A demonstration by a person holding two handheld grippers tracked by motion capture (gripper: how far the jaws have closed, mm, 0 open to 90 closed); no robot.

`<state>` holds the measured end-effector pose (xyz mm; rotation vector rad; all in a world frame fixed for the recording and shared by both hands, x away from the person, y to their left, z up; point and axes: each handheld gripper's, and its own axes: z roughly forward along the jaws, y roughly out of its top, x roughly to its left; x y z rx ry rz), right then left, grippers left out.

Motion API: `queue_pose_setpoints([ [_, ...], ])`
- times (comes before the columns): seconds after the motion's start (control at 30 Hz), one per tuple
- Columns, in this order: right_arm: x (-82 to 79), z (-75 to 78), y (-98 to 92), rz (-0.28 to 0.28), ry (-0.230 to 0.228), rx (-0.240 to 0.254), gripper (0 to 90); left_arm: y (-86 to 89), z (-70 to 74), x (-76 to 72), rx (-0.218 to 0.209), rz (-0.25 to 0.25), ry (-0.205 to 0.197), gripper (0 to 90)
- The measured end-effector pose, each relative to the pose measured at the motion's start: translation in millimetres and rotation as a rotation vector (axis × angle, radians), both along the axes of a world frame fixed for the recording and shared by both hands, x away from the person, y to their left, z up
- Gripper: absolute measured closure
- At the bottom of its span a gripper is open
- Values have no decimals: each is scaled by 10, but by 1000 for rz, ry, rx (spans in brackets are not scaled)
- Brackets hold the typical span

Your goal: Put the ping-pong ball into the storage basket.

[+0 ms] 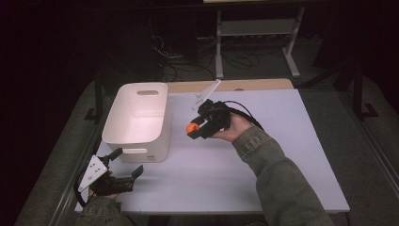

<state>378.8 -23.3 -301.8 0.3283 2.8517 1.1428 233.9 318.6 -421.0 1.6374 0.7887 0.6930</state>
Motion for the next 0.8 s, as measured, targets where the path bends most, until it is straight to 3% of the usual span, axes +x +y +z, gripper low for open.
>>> queue_pose_setpoints([
  [0.8, 104, 69, 227, 24, -27, 41, 495, -1, 1, -3, -2, 0, 0, 24],
])
